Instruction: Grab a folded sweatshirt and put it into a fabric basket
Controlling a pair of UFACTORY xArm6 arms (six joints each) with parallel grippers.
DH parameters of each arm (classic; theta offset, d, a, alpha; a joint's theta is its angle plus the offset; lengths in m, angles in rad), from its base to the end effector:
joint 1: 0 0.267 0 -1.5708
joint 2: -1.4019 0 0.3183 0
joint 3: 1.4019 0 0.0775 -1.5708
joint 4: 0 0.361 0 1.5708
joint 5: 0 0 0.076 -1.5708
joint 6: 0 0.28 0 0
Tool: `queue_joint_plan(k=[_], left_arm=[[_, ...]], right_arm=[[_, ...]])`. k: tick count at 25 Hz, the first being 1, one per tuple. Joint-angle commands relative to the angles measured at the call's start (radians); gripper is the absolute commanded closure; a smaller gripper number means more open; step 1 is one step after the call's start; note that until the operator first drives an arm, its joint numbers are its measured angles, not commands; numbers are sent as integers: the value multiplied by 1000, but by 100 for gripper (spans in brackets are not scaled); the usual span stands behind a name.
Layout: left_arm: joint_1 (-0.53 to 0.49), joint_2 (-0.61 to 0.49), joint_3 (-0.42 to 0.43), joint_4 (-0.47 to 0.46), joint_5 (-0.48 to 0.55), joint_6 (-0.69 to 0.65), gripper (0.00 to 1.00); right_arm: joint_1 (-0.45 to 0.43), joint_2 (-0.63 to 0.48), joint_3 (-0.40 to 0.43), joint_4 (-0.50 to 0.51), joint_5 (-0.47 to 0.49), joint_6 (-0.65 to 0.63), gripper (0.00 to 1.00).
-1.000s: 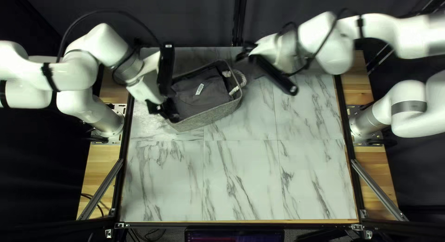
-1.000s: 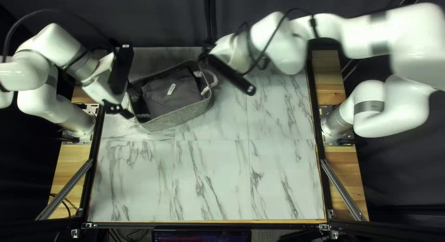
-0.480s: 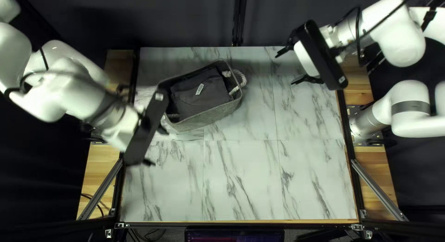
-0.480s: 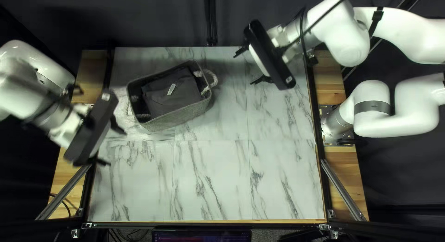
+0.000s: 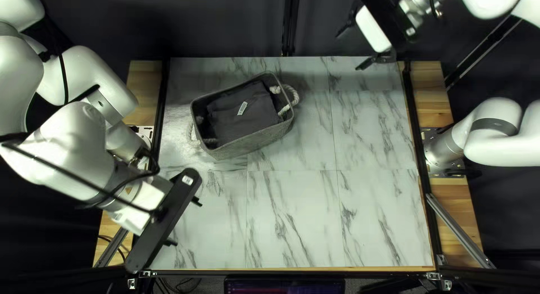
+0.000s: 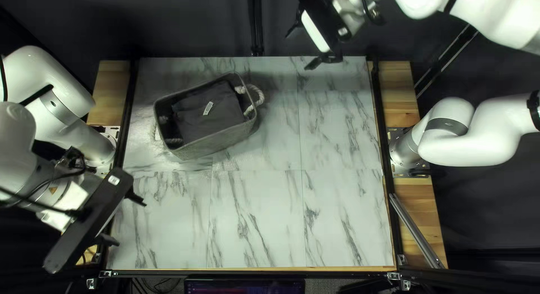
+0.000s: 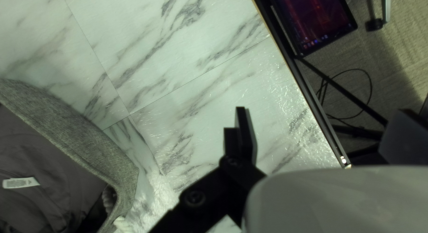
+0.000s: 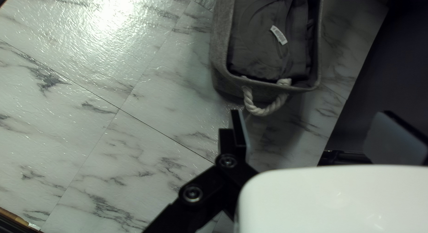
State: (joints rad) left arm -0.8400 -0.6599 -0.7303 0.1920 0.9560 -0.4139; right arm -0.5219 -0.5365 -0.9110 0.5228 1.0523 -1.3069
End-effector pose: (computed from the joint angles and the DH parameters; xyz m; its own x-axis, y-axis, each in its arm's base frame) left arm 0.2975 -0.2790 0.3404 0.7814 -0.4312 0.4511 -0.4801 -0.8772 -0.0069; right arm 0.4280 -0.1278 0.3946 0.6430 0.5206 0.5616 0.5199 -0.8353 0.1790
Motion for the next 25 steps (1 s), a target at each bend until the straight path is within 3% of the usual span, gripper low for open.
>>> queue_joint_plan(k=[1,6,12,16,25], left_arm=[[-7,16,-25,0,32,17,0],[5,15,-22,-17,42,41,0],[-14,-32,7,-7,51,11,0],[-26,-35,6,0,54,-3,0],[-31,-19,-19,-6,75,1,0]], right_arm=[[13,28,17,6,-41,-18,0],[73,15,96,0,-105,-13,0],[239,-58,223,-71,-170,137,0],[250,-101,267,-89,-159,171,0],[249,-104,274,-98,-161,179,0]])
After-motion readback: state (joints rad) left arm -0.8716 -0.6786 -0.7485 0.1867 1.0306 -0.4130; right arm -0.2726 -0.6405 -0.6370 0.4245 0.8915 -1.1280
